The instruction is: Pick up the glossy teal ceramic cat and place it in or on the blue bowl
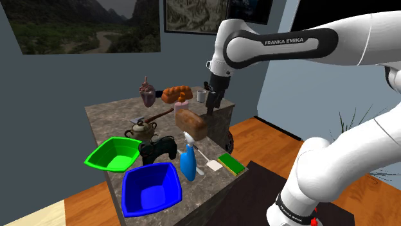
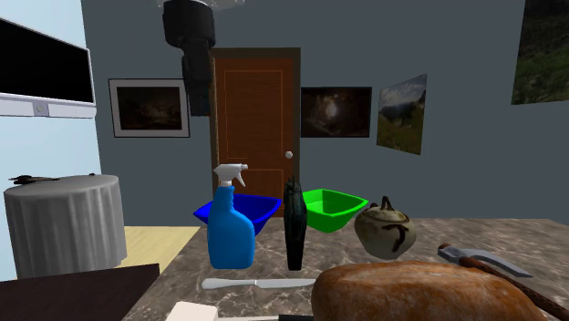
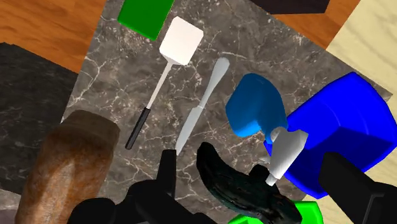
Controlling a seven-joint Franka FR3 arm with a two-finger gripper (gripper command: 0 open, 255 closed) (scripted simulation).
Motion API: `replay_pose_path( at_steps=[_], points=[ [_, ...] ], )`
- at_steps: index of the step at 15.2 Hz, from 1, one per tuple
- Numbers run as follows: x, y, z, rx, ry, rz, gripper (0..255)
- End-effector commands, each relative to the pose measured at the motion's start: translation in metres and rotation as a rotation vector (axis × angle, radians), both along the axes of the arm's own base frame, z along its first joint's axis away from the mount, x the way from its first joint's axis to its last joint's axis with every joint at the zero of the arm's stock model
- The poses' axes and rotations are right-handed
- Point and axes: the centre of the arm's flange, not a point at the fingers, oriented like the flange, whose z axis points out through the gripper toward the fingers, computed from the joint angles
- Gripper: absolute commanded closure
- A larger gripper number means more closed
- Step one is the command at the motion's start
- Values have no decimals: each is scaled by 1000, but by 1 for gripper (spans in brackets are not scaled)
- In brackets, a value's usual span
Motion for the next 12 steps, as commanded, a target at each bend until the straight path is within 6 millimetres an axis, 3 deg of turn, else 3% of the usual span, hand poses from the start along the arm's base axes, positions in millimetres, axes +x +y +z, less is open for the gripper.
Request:
replay_pose_path(
  at_steps=[1,12],
  points=[
    [22,6,-16,-27,-6,100,0],
    [123,68,-103,-171,-28,621,0]
  ],
)
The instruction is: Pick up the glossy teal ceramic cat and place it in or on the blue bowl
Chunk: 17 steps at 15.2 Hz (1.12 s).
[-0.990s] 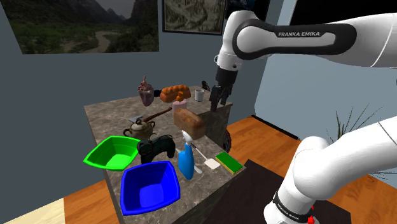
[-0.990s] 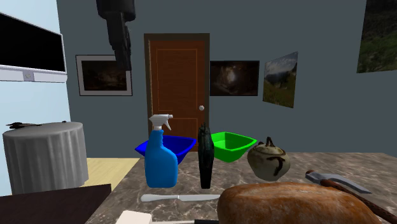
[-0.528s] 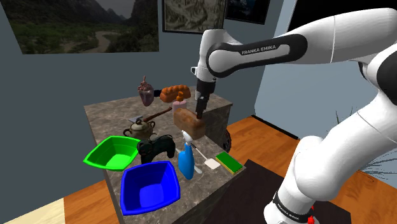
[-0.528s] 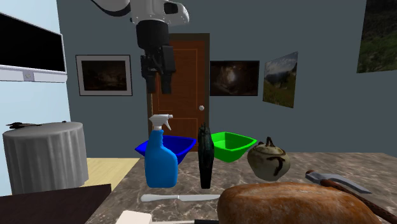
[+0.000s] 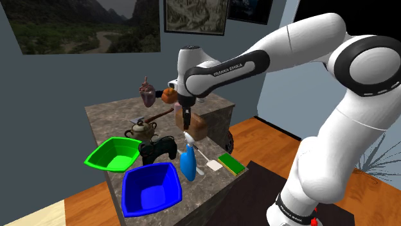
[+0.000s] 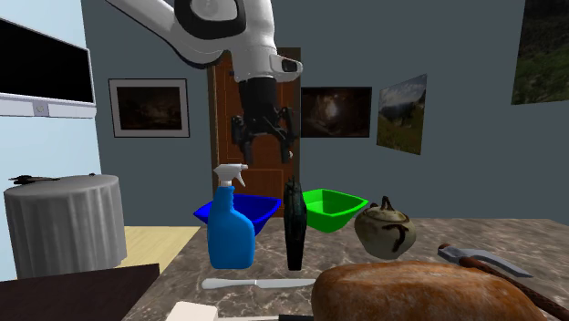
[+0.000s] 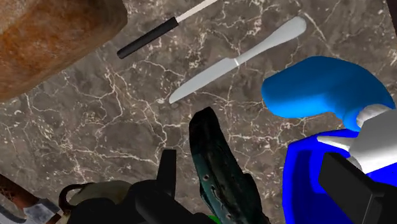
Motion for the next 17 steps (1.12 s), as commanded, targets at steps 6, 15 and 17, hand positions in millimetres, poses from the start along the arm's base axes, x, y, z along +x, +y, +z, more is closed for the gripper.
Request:
replay_pose_path(
  at_steps=[6,15,17],
  points=[
    [48,57,-60,-92,-15,336,0],
    [64,72,-110,-120,-19,438,0],
    [65,70,-119,-120,-19,438,0]
  ],
)
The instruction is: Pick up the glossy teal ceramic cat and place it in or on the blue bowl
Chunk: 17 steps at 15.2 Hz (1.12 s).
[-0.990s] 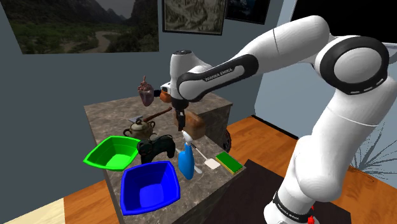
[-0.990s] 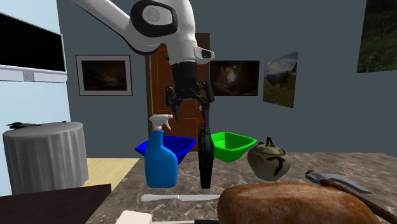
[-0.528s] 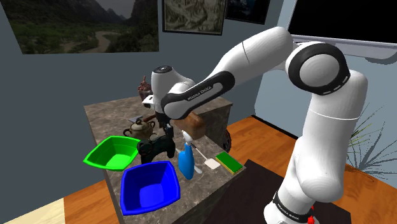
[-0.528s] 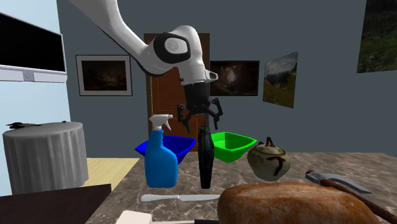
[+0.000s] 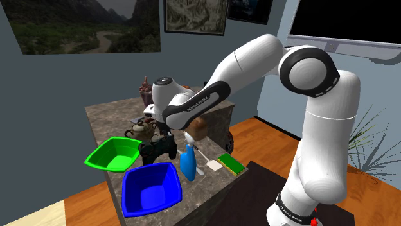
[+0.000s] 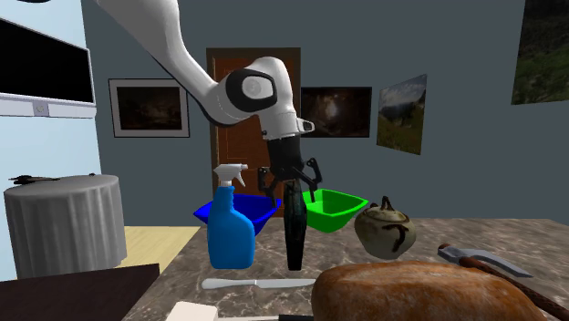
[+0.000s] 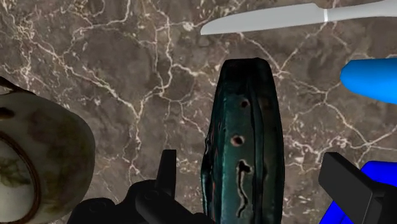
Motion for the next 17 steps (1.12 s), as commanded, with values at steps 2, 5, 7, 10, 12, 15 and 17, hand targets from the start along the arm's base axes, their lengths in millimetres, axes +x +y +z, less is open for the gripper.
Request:
replay_pose_path(
  at_steps=[2,5,7,10,12,15,17],
  points=[
    [1,-1,-3,0,-1,0,0],
    [1,-1,-3,0,-1,0,0],
    [1,-1,-3,0,-1,0,0],
    [1,-1,-3,0,-1,0,255],
    [2,-1,-3,0,-1,0,255],
    [2,0,-3,0,-1,0,255],
    [1,-1,-3,0,-1,0,255]
  ],
)
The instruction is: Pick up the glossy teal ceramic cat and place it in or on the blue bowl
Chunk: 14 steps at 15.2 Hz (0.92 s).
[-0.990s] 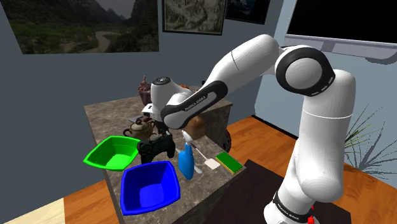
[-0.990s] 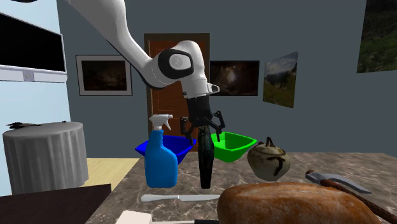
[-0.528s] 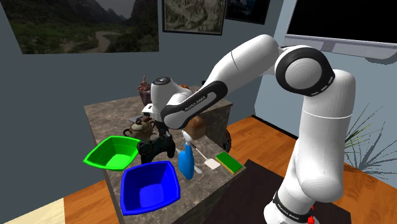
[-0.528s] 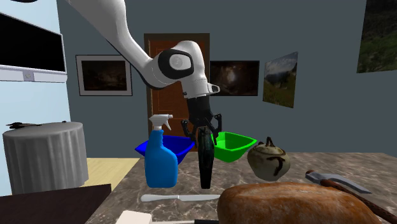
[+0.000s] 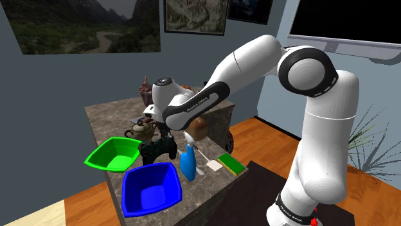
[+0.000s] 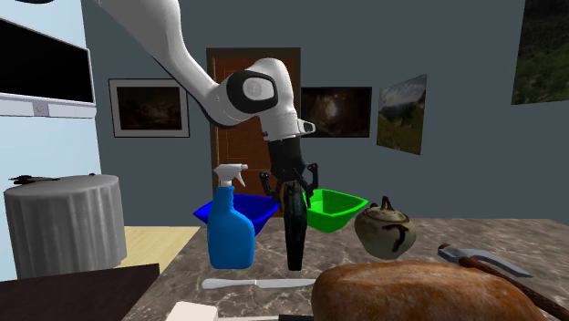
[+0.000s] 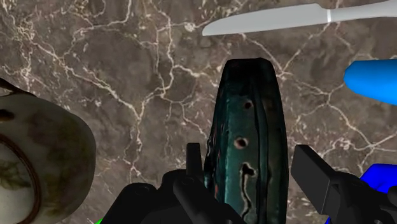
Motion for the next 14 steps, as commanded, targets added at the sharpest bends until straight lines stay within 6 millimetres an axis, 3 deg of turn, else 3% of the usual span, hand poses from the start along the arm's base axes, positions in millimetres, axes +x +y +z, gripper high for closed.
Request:
replay_pose_path(
  at_steps=[1,14],
  points=[
    [0,1,5,1,0,1,255],
    [0,1,74,0,0,1,255]
  ],
)
